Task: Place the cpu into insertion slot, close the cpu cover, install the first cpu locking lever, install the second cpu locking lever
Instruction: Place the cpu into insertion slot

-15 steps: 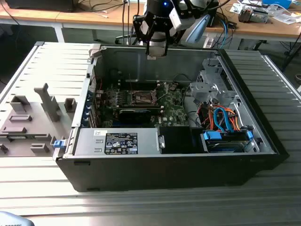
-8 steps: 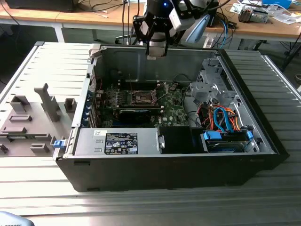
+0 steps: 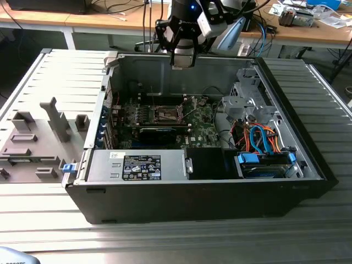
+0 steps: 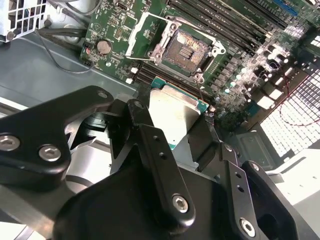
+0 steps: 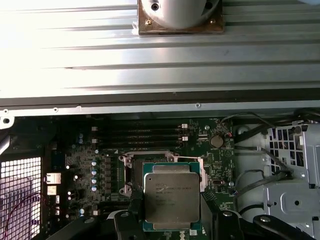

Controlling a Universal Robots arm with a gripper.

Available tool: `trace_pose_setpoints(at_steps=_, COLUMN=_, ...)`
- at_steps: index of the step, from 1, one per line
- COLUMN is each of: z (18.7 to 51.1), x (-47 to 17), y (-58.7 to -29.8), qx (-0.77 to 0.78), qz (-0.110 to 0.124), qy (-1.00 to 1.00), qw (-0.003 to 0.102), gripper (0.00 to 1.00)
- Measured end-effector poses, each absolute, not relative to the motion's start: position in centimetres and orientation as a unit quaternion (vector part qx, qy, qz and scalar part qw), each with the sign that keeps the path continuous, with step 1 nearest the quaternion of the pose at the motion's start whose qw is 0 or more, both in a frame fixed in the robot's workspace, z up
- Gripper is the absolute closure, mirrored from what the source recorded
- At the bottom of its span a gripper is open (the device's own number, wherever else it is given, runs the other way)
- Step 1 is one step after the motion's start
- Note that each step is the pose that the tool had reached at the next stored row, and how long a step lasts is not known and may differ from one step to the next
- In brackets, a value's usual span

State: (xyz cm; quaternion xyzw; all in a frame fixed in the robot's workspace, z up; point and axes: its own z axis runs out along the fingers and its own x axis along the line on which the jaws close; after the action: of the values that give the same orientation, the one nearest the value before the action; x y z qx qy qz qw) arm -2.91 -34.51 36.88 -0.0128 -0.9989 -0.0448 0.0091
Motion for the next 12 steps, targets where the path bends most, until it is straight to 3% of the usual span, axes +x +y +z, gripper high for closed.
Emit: trace_pose_setpoints(at_steps=12, z=36.69, x=-2.96, y=-34.50, qx=-0.013, qz=-0.045, qy=-0.999, qw=0.009, gripper=0.46)
